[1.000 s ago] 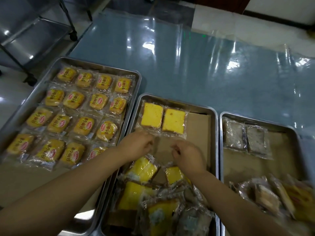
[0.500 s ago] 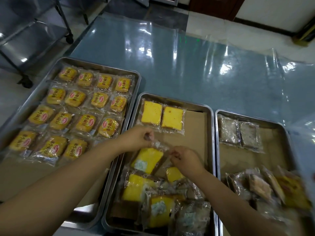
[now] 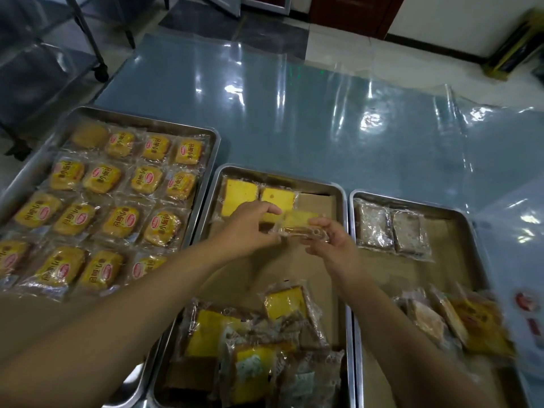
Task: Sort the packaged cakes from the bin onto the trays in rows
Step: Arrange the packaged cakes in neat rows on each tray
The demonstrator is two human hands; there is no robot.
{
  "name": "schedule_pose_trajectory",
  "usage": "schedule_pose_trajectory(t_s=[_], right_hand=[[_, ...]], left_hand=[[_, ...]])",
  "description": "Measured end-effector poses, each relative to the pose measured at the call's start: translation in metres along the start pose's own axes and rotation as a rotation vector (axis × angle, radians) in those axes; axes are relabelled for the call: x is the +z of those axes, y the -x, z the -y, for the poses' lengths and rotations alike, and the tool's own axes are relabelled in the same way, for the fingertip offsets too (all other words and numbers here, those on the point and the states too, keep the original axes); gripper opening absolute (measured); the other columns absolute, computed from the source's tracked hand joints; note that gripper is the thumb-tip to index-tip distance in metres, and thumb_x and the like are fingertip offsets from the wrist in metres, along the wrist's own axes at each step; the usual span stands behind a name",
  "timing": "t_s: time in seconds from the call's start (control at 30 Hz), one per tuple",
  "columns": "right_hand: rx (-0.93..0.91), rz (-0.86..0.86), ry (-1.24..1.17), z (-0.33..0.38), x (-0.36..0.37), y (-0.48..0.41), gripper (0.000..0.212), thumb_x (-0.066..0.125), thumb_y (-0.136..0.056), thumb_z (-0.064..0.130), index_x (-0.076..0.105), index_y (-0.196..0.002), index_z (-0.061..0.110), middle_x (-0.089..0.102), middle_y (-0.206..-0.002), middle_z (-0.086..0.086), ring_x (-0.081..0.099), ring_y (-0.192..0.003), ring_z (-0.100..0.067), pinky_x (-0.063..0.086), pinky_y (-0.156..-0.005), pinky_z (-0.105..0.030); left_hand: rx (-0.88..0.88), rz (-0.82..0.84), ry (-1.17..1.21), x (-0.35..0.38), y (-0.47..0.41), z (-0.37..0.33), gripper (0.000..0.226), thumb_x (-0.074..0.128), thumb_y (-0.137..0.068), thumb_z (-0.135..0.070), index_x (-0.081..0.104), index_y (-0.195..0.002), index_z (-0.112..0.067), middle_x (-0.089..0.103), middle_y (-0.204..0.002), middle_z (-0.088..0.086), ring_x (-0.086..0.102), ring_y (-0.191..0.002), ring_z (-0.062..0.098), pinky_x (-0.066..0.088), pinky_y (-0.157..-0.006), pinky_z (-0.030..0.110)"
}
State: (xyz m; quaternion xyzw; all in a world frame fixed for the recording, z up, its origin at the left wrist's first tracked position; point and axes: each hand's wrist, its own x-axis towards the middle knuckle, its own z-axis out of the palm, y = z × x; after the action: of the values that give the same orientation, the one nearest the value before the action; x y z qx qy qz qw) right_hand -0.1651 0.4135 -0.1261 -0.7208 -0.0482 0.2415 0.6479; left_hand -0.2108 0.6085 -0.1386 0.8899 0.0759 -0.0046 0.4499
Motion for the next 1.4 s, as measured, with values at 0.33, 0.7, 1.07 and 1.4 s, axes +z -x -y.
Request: schedule_pose_trajectory(t_s=[0.33,0.7,1.07,1.4], right_hand=[[-0.055,0.067,0.657,-0.026,-0.055,-0.039,0.034,0.063,-0.087,0.019,0.058,-0.120,0.023,0.059,-0.093,0.002,0.057,-0.083,-0.018,0.049,-0.071,-0.026],[-0.376,-0.092,1.429,-0.033,-0.055,-0.059,0.045,0.069,-0.080,0.005,0.064,-0.120,0.024,0.058,-0.118,-0.019,0.051,-0.103,-0.041,0.042,-0.085,-0.044],[-0.423,0.083,1.591,-0.051,-0.049,-0.074,0.062,0.042,-0.095,0.006,0.019,-0.149,0.028,0.015,-0.156,-0.016,0.008,-0.145,-0.028,-0.007,-0.114,-0.038],[-0.328,0.063,1.548,-0.043,-0.042,-0.057,0.063,0.040,-0.098,0.011,0.007,-0.150,0.019,0.005,-0.157,-0.018,-0.005,-0.145,-0.031,-0.007,-0.115,-0.041]], left_hand=[[-0.026,0.102,-0.732,0.038,-0.039,0.032,0.064,0.041,-0.093,-0.050,0.010,-0.148,-0.034,-0.006,-0.157,0.006,-0.017,-0.142,0.023,-0.013,-0.111,0.046],[-0.063,0.174,-0.942,0.049,-0.052,0.044,0.066,0.014,-0.091,-0.063,-0.013,-0.144,-0.035,-0.023,-0.153,0.009,-0.027,-0.137,0.030,-0.013,-0.108,0.062],[-0.011,0.124,-0.931,0.052,-0.051,0.056,0.065,-0.003,-0.083,-0.064,-0.018,-0.139,-0.035,-0.022,-0.151,0.009,-0.026,-0.138,0.030,-0.012,-0.107,0.063],[0.041,0.127,-0.883,0.045,-0.043,0.047,0.071,0.005,-0.084,-0.066,-0.013,-0.143,-0.031,-0.016,-0.154,0.007,-0.029,-0.138,0.024,-0.015,-0.110,0.056]])
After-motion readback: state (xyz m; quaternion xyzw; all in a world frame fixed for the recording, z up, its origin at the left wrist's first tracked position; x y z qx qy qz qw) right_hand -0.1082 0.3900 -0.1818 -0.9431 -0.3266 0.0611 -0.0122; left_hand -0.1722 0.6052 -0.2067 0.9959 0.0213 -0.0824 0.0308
